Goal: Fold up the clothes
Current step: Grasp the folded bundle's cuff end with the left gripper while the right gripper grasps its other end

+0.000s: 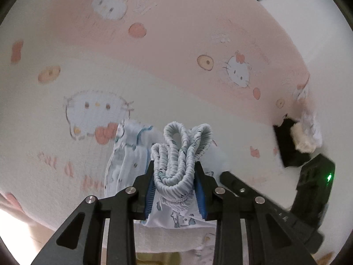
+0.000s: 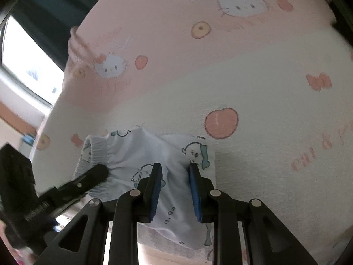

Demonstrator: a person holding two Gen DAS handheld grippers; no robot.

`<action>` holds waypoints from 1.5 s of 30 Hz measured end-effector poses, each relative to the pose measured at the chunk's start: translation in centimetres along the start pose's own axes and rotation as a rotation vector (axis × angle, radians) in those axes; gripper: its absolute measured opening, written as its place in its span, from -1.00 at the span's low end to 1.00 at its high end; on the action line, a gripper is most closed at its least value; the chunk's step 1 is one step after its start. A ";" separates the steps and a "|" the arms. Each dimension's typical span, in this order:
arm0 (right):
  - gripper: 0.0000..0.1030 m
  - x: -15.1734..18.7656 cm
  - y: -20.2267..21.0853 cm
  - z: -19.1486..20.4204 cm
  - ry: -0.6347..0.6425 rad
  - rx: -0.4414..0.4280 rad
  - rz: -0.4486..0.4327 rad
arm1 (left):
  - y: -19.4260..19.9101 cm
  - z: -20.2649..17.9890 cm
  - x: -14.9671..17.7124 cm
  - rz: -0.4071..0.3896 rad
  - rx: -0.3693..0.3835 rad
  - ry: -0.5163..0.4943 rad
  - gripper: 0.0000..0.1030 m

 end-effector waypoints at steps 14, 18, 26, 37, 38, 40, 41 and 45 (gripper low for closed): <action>-0.61 0.8 -4.8 -0.3 0.092 0.290 0.137 | -4.2 6.9 1.8 0.080 -0.005 0.142 -0.39; -0.54 0.8 -4.5 -0.3 0.106 0.293 0.141 | -3.9 6.8 1.8 0.092 0.054 0.178 -0.38; -0.36 -0.9 0.0 -2.3 0.062 0.118 0.048 | -1.5 4.3 0.8 0.117 0.077 0.131 -0.37; -0.23 -1.6 -0.4 -4.6 0.060 0.064 0.100 | -0.1 4.4 -0.5 0.123 0.032 0.112 -0.07; -0.23 -1.7 -0.8 -4.3 0.063 0.056 0.104 | 0.1 4.7 -0.5 0.121 0.019 0.111 -0.07; -0.23 -1.9 -1.4 -3.9 0.075 0.045 0.109 | 0.3 5.0 -0.5 0.117 -0.004 0.106 -0.07; -0.22 -1.9 -1.8 -3.7 0.082 0.043 0.110 | 0.2 4.8 -0.6 0.122 -0.010 0.097 -0.07; -0.22 -1.9 -3.1 -3.7 0.110 0.085 0.123 | -0.2 3.9 -0.9 0.141 -0.035 0.064 -0.07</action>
Point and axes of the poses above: each gripper's, at about its wrist camera, not at the fingertips, and y roughly against the way its jaws point, z to its left, x to its underside, the point moved 8 cm from there along -y, roughly the way its jaws point, and after that the axes turned 15 degrees about z, right-handed, at the moved point
